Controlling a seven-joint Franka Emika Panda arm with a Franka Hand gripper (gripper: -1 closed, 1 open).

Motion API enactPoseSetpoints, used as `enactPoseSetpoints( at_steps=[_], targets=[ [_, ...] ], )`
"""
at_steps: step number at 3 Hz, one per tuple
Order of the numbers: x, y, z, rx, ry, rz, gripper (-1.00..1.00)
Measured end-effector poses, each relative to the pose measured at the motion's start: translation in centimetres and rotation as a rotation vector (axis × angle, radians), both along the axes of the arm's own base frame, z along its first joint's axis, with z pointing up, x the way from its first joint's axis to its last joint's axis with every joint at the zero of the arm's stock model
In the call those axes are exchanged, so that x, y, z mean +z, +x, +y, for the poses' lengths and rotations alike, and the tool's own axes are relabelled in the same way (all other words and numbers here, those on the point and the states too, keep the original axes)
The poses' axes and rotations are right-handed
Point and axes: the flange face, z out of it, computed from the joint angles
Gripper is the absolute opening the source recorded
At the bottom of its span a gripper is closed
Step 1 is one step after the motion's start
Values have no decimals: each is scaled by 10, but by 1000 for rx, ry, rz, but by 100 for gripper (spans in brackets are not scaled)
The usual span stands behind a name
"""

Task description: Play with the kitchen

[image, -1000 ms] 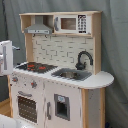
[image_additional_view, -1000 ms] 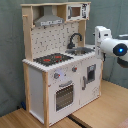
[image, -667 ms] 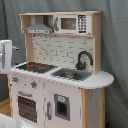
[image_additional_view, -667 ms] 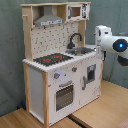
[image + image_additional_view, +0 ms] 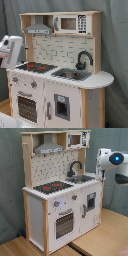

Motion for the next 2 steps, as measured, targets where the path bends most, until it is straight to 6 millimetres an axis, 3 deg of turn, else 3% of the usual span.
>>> enactPoseSetpoints(
  at_steps=[1,2],
  targets=[
    [18,38,-31,-46,98,19,100],
    [22,76,-46,-58,176,42,100]
  ],
)
